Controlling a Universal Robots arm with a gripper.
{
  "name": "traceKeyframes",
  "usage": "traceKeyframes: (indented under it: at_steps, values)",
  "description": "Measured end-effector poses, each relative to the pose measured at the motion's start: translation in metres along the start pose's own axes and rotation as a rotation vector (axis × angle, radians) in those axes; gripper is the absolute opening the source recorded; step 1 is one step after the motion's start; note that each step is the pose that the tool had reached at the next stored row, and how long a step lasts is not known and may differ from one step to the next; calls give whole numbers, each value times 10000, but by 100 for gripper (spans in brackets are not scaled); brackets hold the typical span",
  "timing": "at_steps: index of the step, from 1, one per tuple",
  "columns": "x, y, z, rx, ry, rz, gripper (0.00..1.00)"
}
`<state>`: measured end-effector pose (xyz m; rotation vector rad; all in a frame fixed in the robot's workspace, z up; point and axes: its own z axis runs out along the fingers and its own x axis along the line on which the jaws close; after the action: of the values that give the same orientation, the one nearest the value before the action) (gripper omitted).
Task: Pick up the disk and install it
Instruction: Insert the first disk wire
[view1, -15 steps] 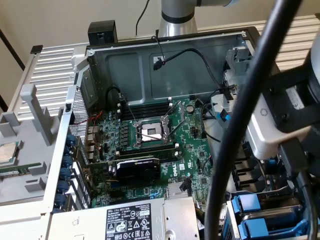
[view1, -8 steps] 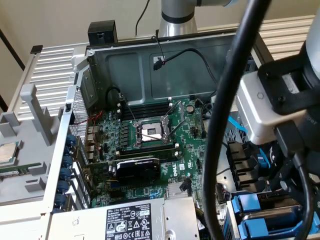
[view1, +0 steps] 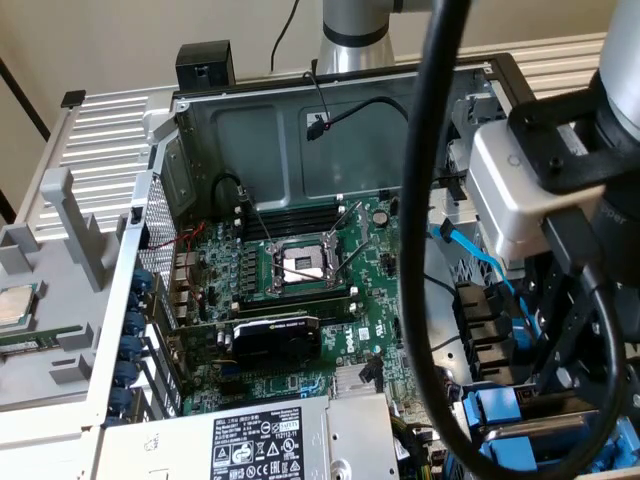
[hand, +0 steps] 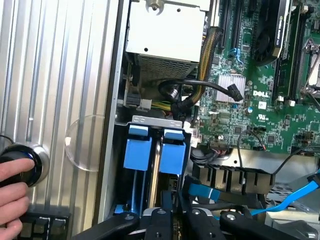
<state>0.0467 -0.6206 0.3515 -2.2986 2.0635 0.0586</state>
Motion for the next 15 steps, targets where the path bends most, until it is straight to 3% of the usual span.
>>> traceKeyframes:
  at_steps: [3, 11, 13, 15]
  values:
    - [-17, -2, 0, -65, 180, 1, 17]
    - [-41, -23, 2, -469, 593, 19, 17]
    - [-49, -33, 2, -517, 706, 22, 17]
    - [-52, -44, 4, -531, 763, 24, 17]
